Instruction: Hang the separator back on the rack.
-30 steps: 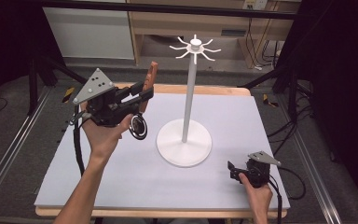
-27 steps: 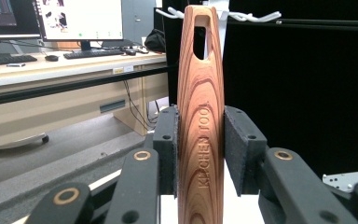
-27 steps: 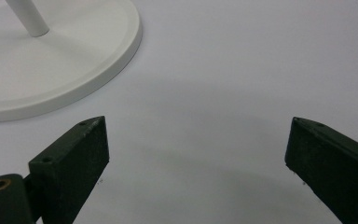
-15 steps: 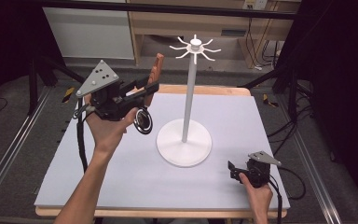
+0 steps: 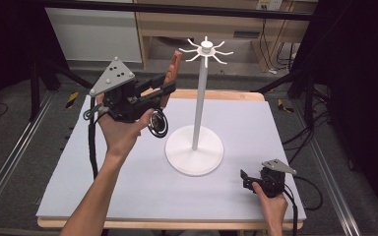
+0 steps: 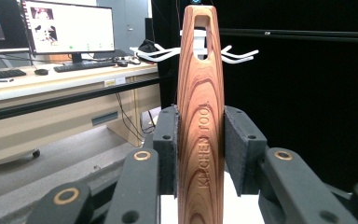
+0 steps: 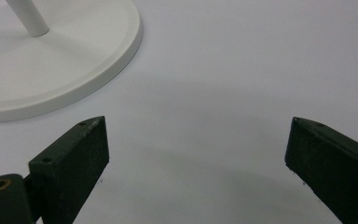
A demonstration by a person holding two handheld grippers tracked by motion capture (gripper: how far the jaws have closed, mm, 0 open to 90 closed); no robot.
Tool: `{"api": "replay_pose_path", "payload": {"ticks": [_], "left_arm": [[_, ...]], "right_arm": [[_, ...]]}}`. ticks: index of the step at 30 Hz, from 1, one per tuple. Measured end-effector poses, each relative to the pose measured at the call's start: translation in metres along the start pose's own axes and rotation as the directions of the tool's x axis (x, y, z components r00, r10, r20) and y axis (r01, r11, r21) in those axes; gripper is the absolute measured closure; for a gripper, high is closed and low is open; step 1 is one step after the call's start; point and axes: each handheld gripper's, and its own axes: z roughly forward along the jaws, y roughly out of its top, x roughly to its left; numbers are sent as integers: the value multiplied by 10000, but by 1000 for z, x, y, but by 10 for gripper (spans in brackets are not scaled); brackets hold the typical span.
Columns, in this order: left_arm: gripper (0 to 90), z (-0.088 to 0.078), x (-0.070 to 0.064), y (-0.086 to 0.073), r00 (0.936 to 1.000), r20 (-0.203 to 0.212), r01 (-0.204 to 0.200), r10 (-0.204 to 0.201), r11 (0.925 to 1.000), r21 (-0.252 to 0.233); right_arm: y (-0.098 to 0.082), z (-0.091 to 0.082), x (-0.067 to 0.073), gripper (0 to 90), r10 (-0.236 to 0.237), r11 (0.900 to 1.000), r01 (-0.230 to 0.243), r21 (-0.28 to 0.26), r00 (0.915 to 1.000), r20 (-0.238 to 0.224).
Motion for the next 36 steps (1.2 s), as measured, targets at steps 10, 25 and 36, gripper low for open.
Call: {"api": "replay_pose_path", "payload": {"ticks": [10, 25, 36], "left_arm": [[675, 13, -1, -1, 10000, 6, 39, -39, 9998, 178], [675, 23, 2, -2, 10000, -35, -3, 4, 9991, 423], [675, 30, 1, -6, 10000, -67, 13, -9, 9982, 596]], "right_arm": [[0, -1, 0, 67, 25, 10000, -25, 4, 10000, 3], [0, 0, 0, 67, -24, 10000, 24, -9, 10000, -2], [0, 0, 0, 67, -23, 10000, 23, -12, 10000, -17]]}}
